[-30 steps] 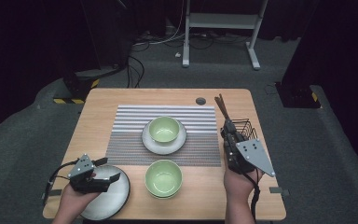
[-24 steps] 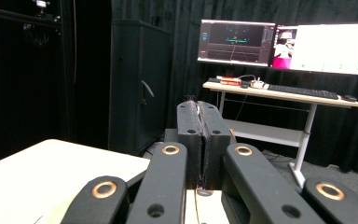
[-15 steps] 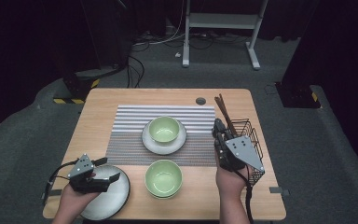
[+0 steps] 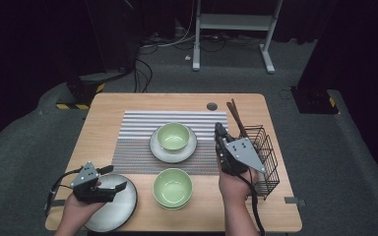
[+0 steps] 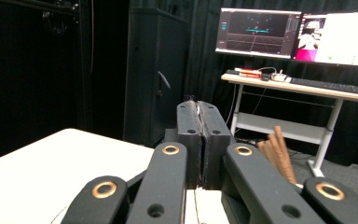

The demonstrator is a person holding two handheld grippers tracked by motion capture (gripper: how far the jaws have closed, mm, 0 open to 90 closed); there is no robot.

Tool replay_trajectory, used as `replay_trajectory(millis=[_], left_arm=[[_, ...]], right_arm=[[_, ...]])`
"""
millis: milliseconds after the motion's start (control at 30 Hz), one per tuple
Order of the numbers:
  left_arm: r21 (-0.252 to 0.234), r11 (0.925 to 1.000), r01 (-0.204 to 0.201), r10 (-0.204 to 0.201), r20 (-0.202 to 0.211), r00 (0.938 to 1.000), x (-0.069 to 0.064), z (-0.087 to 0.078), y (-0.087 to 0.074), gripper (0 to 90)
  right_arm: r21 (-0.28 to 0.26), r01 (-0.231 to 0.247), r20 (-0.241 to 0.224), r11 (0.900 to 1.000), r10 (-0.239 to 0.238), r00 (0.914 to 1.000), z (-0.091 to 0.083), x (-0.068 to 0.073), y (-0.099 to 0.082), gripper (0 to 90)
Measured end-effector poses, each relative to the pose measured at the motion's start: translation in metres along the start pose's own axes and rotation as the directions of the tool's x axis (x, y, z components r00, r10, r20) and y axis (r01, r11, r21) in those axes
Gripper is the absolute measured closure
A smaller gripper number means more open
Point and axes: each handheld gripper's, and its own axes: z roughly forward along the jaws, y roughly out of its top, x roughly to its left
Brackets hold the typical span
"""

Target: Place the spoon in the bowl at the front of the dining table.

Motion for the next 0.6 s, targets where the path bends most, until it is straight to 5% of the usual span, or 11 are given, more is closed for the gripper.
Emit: replay_trajectory(millis=[600], left_arm=[[0.016,0.9998,-0.012,0.012,0.002,0.9999,0.003,-0.001,0.0,18.2]], right_arm=[[0.019,0.007,-0.052,0.9998,-0.006,0.9987,0.029,0.024,-0.011,88.4]])
